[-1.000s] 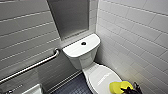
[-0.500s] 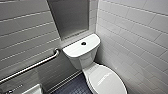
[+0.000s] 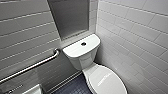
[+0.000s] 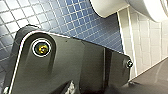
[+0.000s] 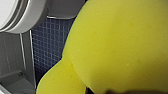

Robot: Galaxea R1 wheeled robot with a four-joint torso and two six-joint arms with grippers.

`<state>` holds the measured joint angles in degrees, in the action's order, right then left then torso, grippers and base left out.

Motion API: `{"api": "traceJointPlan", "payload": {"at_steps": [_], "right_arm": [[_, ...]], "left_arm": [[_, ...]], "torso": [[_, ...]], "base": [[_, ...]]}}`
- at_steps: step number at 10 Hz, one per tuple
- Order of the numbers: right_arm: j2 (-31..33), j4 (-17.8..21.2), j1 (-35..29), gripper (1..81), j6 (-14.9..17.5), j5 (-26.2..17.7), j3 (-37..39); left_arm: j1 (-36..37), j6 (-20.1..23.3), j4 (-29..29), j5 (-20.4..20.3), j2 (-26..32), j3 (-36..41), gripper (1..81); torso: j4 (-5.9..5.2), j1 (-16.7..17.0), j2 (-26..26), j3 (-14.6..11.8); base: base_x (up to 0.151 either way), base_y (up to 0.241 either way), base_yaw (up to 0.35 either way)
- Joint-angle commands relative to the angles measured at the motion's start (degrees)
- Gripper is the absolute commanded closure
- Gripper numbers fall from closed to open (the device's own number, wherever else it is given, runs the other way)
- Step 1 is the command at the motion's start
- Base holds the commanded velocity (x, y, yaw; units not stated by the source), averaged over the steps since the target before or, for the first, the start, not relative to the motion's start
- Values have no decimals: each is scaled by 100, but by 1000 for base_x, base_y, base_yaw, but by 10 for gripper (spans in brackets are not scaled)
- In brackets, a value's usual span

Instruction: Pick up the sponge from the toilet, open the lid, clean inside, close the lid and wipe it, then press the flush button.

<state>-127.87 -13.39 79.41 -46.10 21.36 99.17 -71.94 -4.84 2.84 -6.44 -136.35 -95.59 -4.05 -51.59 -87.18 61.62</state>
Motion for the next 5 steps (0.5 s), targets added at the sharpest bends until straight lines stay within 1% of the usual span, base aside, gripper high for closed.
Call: {"api": "traceJointPlan", "payload": {"at_steps": [1, 4, 5], "right_arm": [[-154, -797, 466, 811, 23, -53, 154], [-303, -955, 660, 811, 23, -44, 224], [-338, -964, 686, 811, 23, -44, 233]], "left_arm": [[491, -96, 164, 336, 397, 444, 10], [685, -202, 182, 450, 451, 568, 10], [685, -202, 182, 450, 389, 541, 10]], "torso": [[0, -363, -557, 0], [0, -743, -1183, -2], [0, -505, -826, -2]], "base": [[0, 0, 0], [0, 0, 0], [0, 0, 0]]}}
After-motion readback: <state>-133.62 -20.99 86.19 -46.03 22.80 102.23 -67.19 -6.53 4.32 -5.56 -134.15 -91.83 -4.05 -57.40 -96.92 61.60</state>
